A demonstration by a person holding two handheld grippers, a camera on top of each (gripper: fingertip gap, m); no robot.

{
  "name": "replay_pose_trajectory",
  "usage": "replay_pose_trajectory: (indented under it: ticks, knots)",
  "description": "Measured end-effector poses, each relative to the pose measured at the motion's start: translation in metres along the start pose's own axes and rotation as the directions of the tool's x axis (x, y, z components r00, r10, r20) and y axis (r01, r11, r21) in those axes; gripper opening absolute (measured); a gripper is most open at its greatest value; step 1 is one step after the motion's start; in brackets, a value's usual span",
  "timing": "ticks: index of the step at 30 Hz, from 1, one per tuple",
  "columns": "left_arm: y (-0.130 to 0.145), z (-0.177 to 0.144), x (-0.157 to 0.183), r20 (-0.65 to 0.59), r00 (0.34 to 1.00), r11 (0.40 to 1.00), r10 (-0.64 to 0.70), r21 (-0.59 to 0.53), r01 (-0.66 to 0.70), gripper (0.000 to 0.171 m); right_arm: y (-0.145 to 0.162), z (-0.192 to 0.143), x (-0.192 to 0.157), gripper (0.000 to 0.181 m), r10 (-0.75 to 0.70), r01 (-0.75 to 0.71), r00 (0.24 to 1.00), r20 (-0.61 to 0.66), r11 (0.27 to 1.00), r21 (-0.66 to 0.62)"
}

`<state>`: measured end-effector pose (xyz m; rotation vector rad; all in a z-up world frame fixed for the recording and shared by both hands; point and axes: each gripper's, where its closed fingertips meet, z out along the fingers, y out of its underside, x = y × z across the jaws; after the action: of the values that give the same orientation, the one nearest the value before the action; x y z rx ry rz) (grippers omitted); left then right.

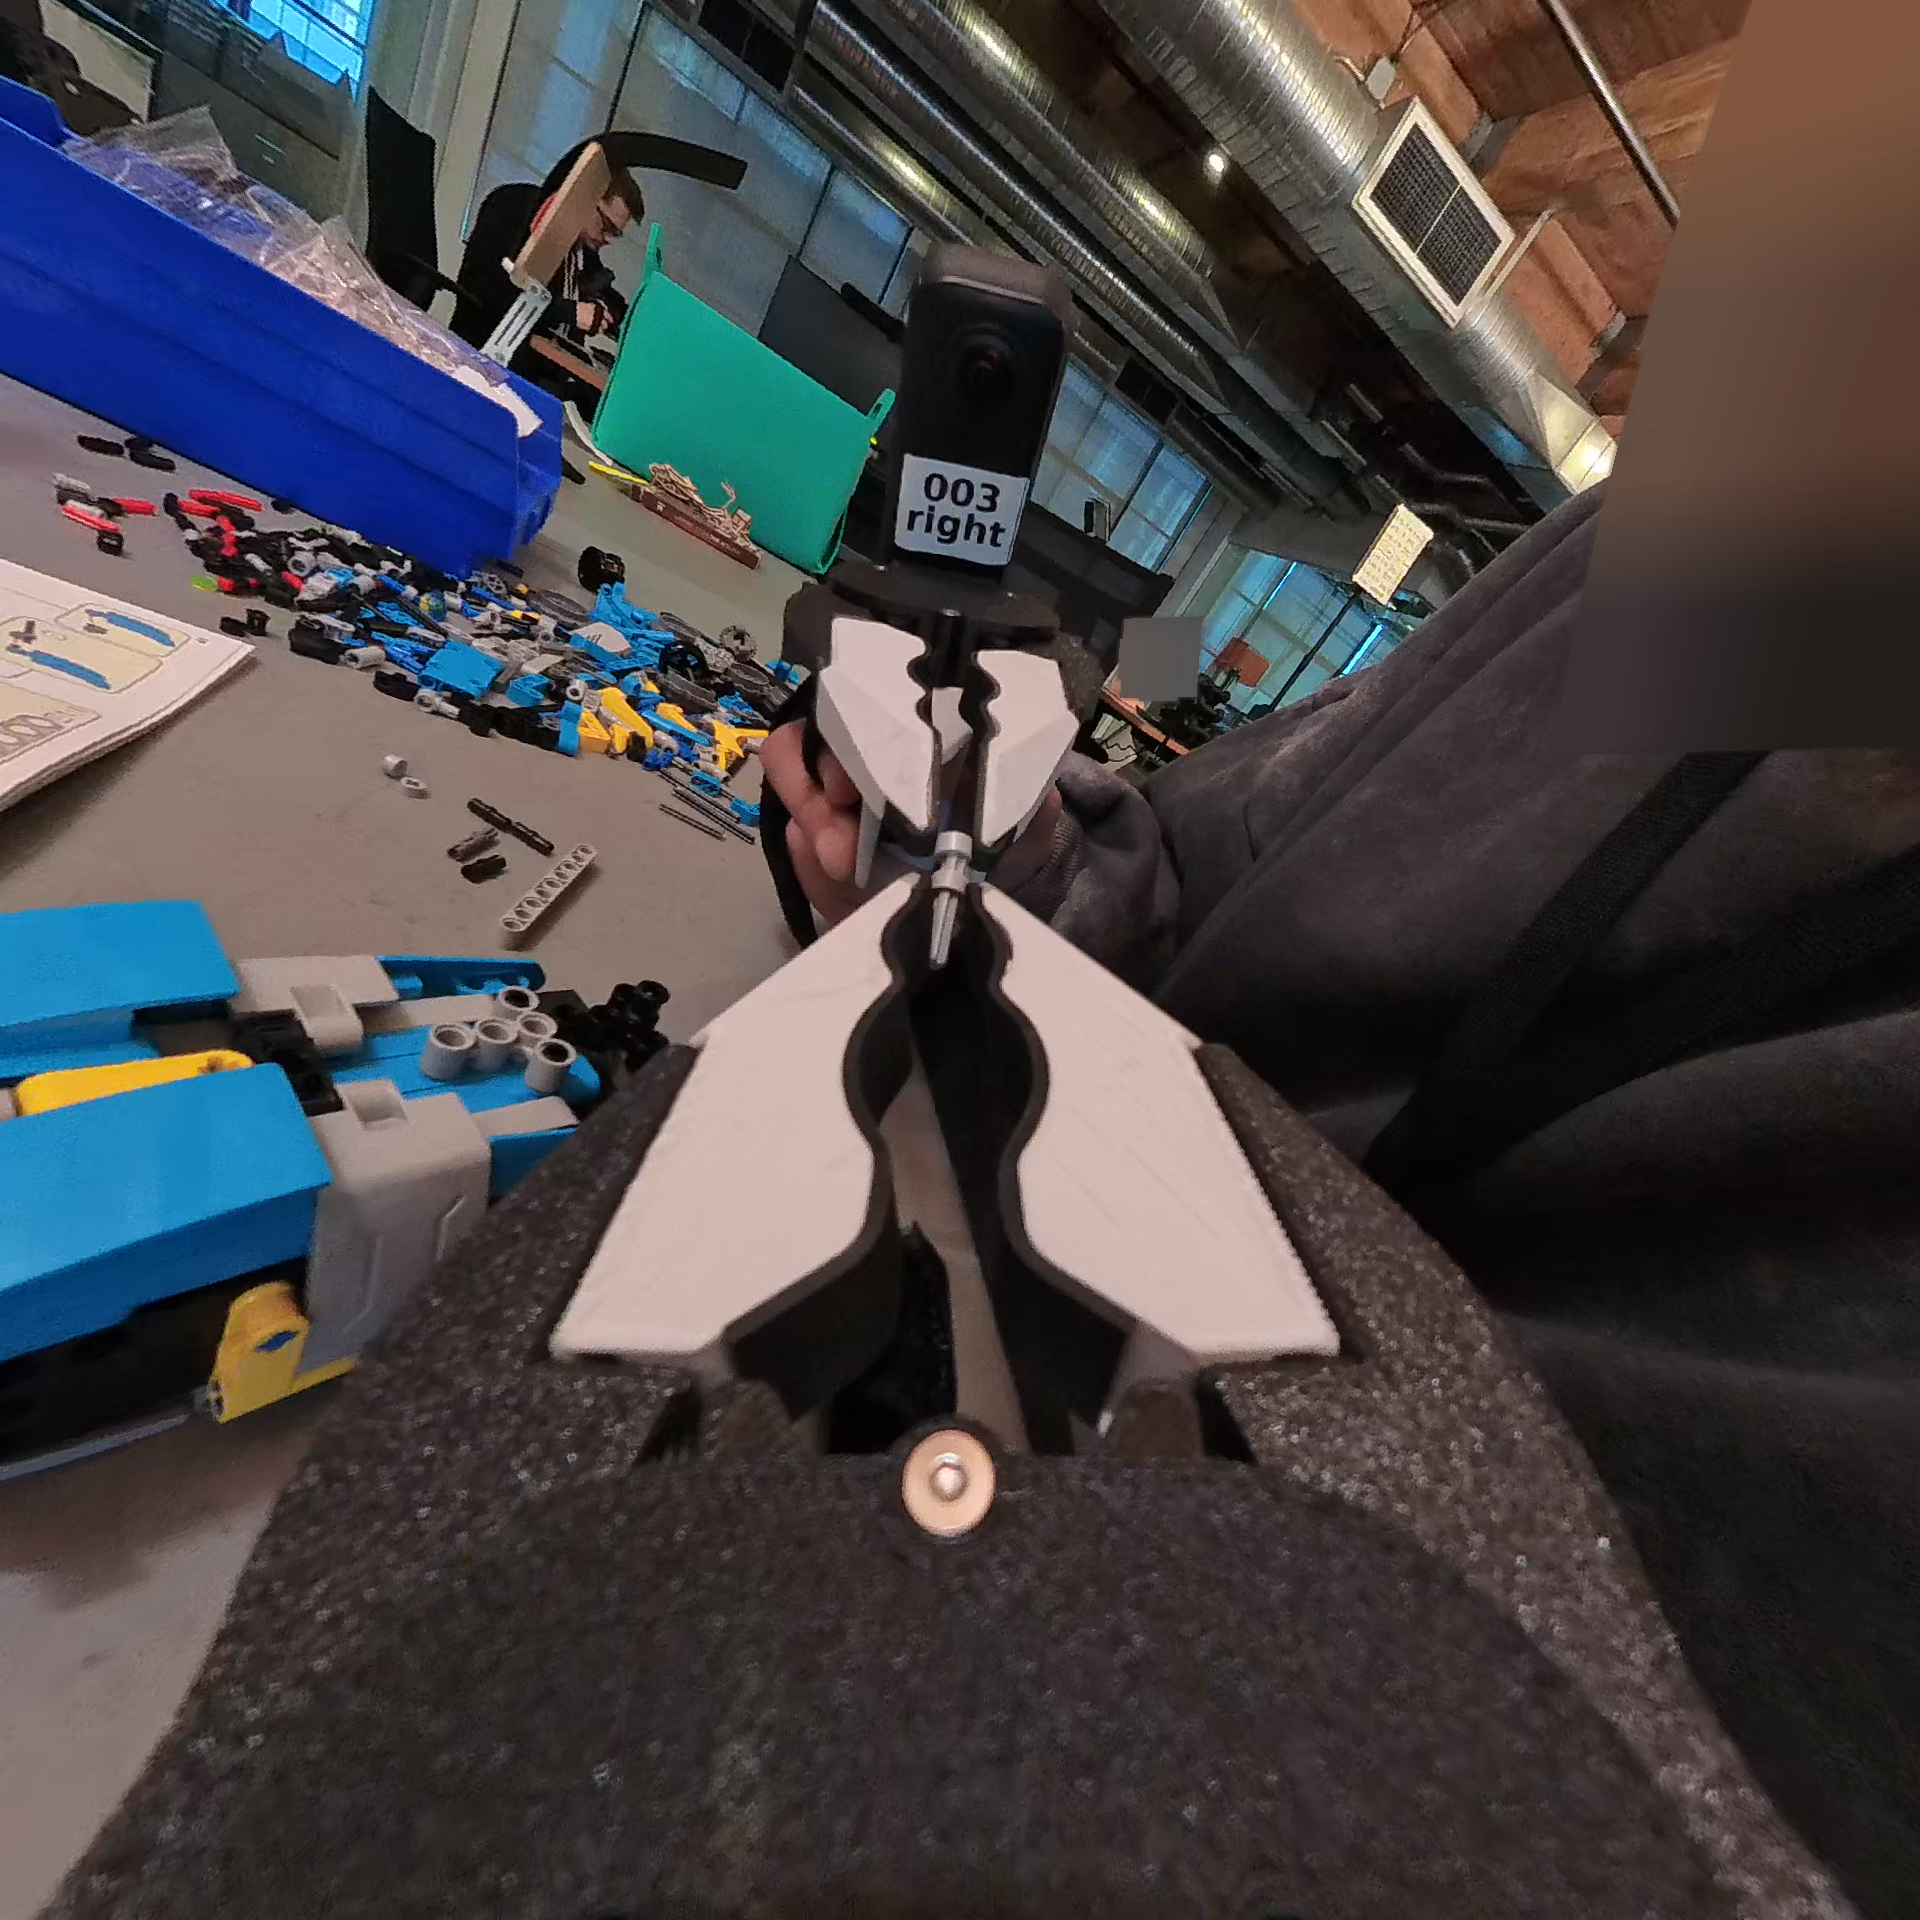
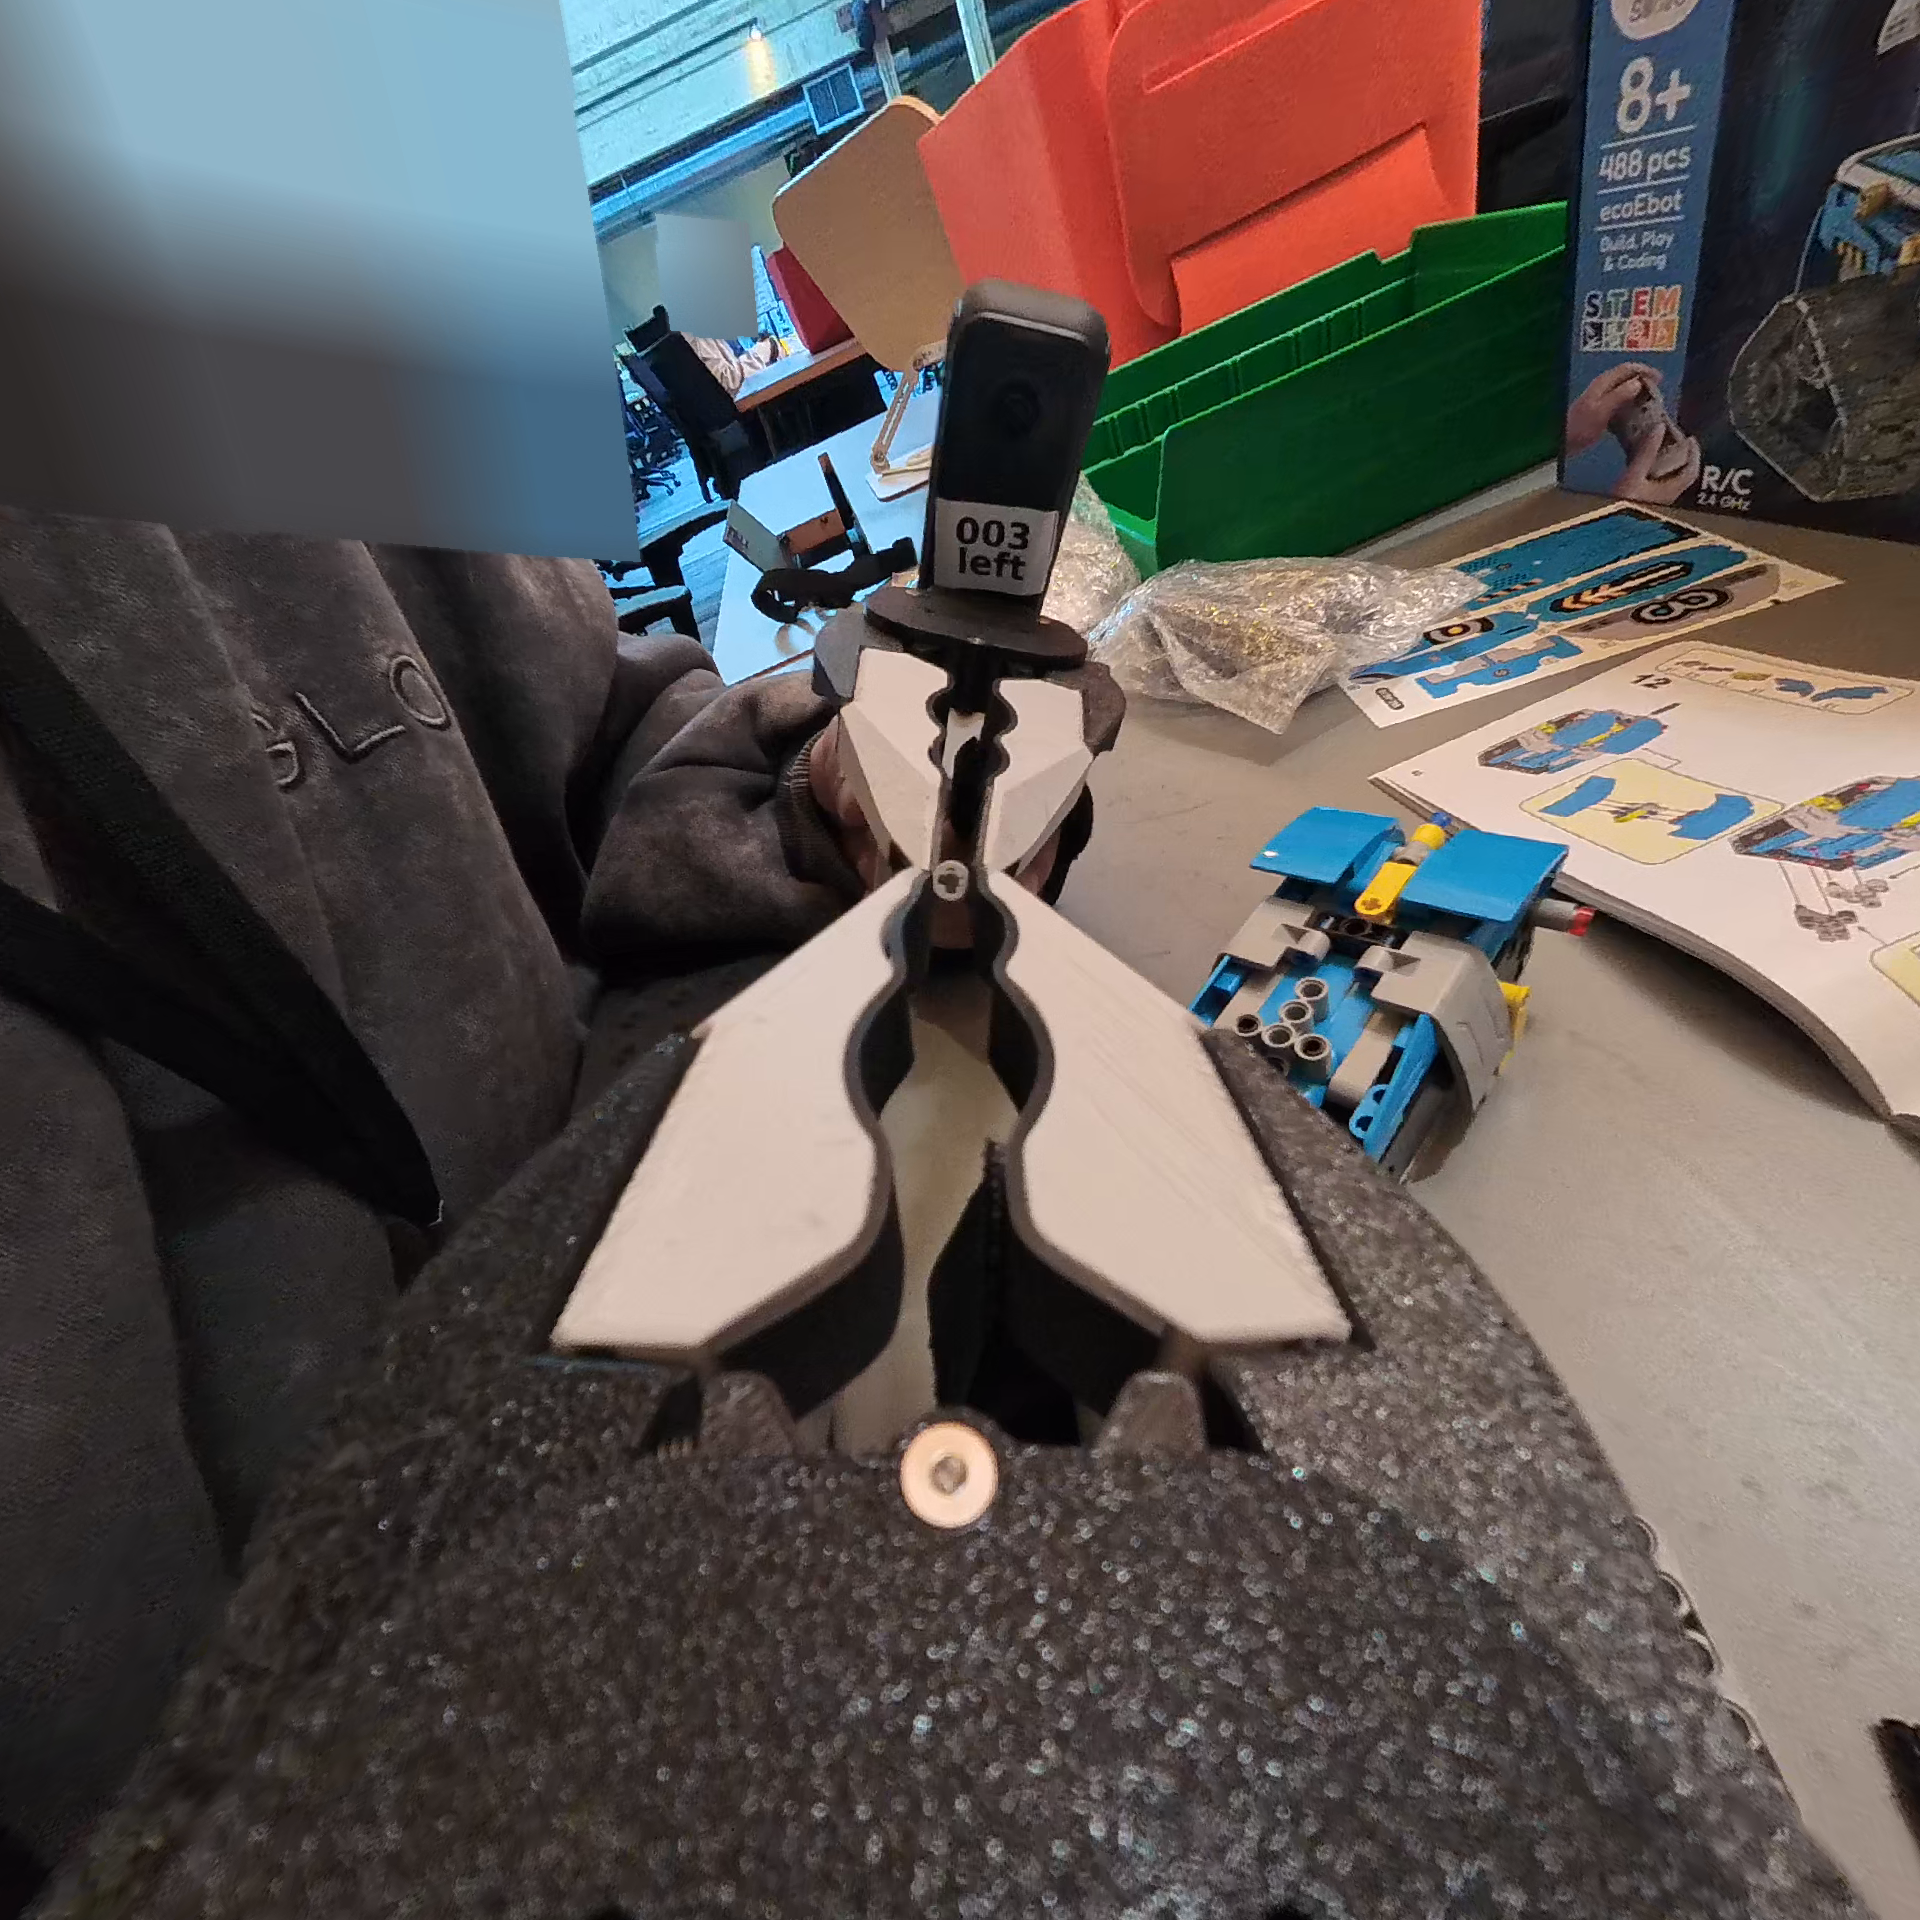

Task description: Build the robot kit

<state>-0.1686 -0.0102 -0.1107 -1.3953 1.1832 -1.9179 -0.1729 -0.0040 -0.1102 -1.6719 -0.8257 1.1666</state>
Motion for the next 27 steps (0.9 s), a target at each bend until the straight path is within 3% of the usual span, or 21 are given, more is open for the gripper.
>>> replay_pose_trajectory:
  ticks: [12,18,27]
  knots:
    - [-0.01,-0.005,0.001,-0.003,1.0,0.998,-0.003,0.056,0.003,0.004,0.007,0.006,0.002,0.006,-0.001,0.0,1.0,-0.027,0.999,-0.044]
    - [0.011,-0.001,-0.009,0.097,0.981,0.982,0.165,-0.109,-0.155,0.005,0.004,0.0,0.004,0.006,0.0,-0.001,0.999,-0.039,1.0,-0.029]
    - [0.01,-0.002,-0.01,0.106,0.982,0.983,0.158,-0.106,-0.147,0.005,0.009,0.002,0.005,0.006,-0.027,0.023,0.998,-0.057,0.998,-0.061]
